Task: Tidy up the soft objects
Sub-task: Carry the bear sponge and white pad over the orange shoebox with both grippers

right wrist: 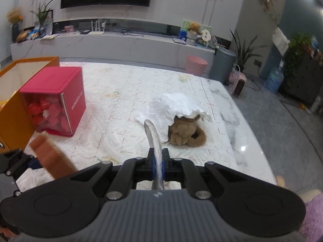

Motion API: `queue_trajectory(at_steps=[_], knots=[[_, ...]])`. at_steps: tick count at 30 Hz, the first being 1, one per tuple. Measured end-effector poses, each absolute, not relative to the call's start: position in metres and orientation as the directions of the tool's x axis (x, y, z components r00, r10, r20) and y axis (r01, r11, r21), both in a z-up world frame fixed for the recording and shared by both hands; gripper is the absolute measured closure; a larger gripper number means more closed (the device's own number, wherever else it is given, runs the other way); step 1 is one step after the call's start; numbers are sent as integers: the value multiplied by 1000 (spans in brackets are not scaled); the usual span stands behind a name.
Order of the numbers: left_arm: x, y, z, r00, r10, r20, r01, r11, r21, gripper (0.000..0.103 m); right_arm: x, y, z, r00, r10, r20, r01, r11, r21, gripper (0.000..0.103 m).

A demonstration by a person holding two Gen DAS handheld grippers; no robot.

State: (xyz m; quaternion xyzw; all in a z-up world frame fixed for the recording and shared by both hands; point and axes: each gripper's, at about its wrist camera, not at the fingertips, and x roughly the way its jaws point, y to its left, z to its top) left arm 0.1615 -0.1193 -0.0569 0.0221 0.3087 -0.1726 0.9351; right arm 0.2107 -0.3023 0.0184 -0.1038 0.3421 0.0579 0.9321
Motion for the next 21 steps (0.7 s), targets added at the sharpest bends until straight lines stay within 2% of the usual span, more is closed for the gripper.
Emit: queue_trajectory(at_steps=[3, 5, 9, 14, 21], knots=[[166, -121, -63, 763, -317, -564, 318, 943, -100, 13, 209, -301, 19, 765, 33, -643, -187, 967, -173, 100], [167, -120, -65, 773, -331, -541, 314, 941, -127, 19, 209, -303, 19, 762, 38, -647, -191, 967, -167, 100], [162, -114, -70, 796, -344, -499, 286, 939, -191, 23, 212, -307, 18, 757, 37, -652, -191, 967, -167, 100], [155, -108, -69, 802, -346, -487, 283, 938, -201, 28, 211, -306, 17, 758, 43, -651, -199, 966, -167, 100], [144, -104, -58, 826, -335, -453, 283, 942, -182, 29, 207, -299, 18, 759, 55, -649, -223, 958, -180, 100]])
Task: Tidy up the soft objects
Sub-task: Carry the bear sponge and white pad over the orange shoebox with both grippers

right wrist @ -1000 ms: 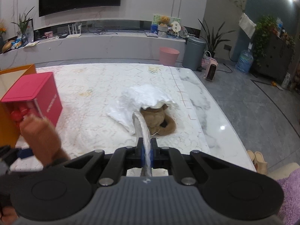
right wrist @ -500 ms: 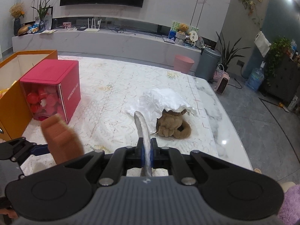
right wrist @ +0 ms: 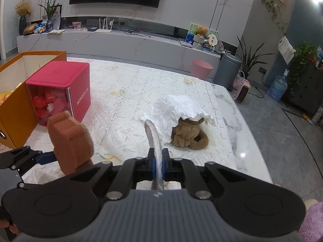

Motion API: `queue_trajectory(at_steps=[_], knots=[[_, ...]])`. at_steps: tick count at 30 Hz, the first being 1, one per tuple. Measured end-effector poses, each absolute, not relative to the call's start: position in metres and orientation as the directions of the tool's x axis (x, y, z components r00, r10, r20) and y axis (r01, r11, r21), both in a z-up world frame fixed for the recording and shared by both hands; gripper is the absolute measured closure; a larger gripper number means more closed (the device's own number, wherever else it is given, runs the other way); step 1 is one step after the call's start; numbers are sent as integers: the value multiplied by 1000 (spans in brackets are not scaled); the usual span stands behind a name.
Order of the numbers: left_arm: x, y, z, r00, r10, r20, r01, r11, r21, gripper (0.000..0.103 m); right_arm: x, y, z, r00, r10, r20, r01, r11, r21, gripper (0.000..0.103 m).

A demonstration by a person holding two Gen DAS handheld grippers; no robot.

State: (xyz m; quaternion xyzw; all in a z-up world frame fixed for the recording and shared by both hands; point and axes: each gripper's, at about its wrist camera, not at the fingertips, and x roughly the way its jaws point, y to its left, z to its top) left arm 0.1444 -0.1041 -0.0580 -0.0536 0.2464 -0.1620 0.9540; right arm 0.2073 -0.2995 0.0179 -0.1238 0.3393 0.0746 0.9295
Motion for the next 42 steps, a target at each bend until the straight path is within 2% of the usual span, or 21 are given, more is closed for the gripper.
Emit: queue_trajectory(at_steps=[8, 14, 20, 26, 37, 42], knots=[[135, -106, -28, 863, -327, -385, 280, 944, -173, 29, 205, -297, 20, 760, 66, -647, -233, 956, -176, 100], [139, -109, 0, 852, -371, -369, 304, 925, -229, 29, 200, -300, 27, 772, 86, -630, -244, 955, -170, 100], [148, -115, 38, 885, -358, -299, 322, 932, -164, 29, 195, -304, 36, 792, 78, -605, -226, 959, -172, 100], [153, -109, 77, 906, -354, -231, 323, 932, -162, 29, 196, -308, 43, 808, 64, -585, -199, 965, -169, 100], [128, -51, 95, 962, -224, -154, 213, 973, -87, 27, 194, -299, 39, 804, 68, -590, -216, 959, -184, 100], [122, -22, 100, 978, -146, -150, 137, 988, -68, 26, 188, -290, 55, 816, 100, -569, -234, 958, -167, 100]])
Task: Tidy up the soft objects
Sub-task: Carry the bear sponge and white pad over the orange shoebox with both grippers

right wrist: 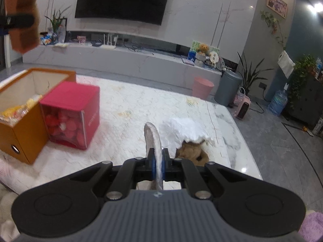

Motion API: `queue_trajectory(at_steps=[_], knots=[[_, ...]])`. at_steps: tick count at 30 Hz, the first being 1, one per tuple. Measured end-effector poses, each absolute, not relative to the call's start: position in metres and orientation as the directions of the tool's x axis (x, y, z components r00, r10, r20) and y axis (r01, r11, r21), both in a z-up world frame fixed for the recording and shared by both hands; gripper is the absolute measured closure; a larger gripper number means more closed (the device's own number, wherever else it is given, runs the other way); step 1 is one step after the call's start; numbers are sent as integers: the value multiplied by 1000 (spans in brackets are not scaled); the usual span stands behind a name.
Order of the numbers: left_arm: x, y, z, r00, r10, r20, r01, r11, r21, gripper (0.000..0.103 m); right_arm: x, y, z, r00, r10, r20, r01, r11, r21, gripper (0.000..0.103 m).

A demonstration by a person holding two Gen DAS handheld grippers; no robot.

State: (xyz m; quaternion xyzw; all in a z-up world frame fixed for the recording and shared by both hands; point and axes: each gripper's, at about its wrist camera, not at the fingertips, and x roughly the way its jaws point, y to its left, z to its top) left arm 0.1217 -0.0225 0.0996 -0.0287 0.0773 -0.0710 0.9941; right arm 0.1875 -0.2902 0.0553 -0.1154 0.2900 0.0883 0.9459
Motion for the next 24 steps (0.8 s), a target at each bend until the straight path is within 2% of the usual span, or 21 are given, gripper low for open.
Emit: queue_trajectory(at_steps=[12, 17, 24], knots=[[128, 45, 103, 978, -45, -205, 16, 990, -141, 26, 186, -255, 129, 884, 138, -448, -224, 964, -145, 100], [126, 77, 94, 979, 40, -201, -72, 985, -154, 26, 188, -216, 147, 885, 203, -419, -282, 950, -137, 100], [142, 104, 82, 965, 60, -254, -114, 973, -202, 26, 191, -145, 162, 866, 333, -374, -406, 904, -136, 100]])
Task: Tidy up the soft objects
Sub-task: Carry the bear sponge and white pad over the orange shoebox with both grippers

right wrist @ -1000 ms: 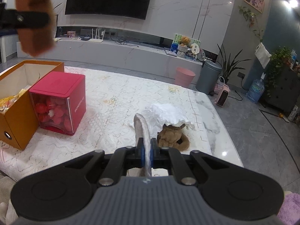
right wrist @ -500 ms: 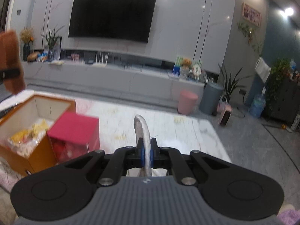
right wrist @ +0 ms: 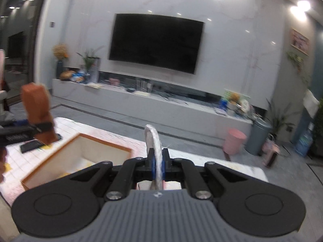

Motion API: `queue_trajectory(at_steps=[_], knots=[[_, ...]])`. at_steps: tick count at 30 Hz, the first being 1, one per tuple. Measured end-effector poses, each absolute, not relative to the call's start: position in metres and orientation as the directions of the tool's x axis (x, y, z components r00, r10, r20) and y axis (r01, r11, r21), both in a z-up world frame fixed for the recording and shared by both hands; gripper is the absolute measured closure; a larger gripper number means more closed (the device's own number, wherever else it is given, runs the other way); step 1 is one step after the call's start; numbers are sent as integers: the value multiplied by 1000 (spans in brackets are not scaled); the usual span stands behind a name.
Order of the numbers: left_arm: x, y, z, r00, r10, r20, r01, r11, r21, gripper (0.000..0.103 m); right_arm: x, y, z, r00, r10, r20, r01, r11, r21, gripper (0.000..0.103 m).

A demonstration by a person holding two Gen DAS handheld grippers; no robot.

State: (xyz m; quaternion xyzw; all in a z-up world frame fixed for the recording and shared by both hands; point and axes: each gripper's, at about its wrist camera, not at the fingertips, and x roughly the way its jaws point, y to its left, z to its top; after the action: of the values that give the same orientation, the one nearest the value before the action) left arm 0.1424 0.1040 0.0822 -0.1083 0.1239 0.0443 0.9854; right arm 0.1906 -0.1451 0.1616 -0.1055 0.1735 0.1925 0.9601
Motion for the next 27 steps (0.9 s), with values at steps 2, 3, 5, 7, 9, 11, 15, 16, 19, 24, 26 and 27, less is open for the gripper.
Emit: queue_trajectory(at_steps=[2, 3, 5, 7, 9, 11, 15, 16, 19, 24, 26, 27], knots=[[149, 110, 78, 959, 67, -276, -130, 968, -214, 26, 194, -126, 164, 853, 369, -369, -440, 889, -130, 100], [150, 111, 75, 957, 68, -283, -133, 966, -220, 26, 195, -116, 164, 849, 382, -364, -452, 883, -128, 100], [151, 119, 70, 952, 76, -297, -148, 962, -228, 26, 200, -100, 166, 841, 414, -350, -478, 870, -120, 100], [151, 123, 67, 949, 83, -305, -160, 959, -236, 26, 205, -84, 165, 831, 444, -336, -503, 857, -111, 100], [149, 125, 65, 950, 86, -298, -161, 958, -236, 26, 212, -68, 163, 821, 467, -329, -522, 847, -103, 100], [148, 127, 66, 951, 107, -290, -177, 957, -228, 26, 222, -52, 161, 803, 493, -334, -550, 830, -96, 100], [139, 131, 66, 952, 168, -256, -225, 950, -215, 26, 251, -20, 150, 769, 504, -393, -578, 811, -91, 100], [139, 133, 66, 951, 172, -255, -231, 948, -221, 26, 260, -15, 146, 756, 513, -407, -585, 808, -70, 100], [139, 143, 67, 949, 177, -262, -247, 932, -266, 26, 286, 1, 135, 719, 536, -442, -595, 803, 4, 100], [141, 156, 66, 947, 169, -273, -251, 919, -304, 26, 319, 17, 107, 655, 603, -454, -610, 778, 152, 99], [140, 157, 66, 946, 173, -275, -257, 917, -306, 26, 336, 24, 88, 622, 613, -487, -598, 774, 209, 99], [139, 158, 66, 946, 172, -276, -256, 916, -309, 26, 344, 28, 77, 609, 608, -509, -586, 778, 229, 99]])
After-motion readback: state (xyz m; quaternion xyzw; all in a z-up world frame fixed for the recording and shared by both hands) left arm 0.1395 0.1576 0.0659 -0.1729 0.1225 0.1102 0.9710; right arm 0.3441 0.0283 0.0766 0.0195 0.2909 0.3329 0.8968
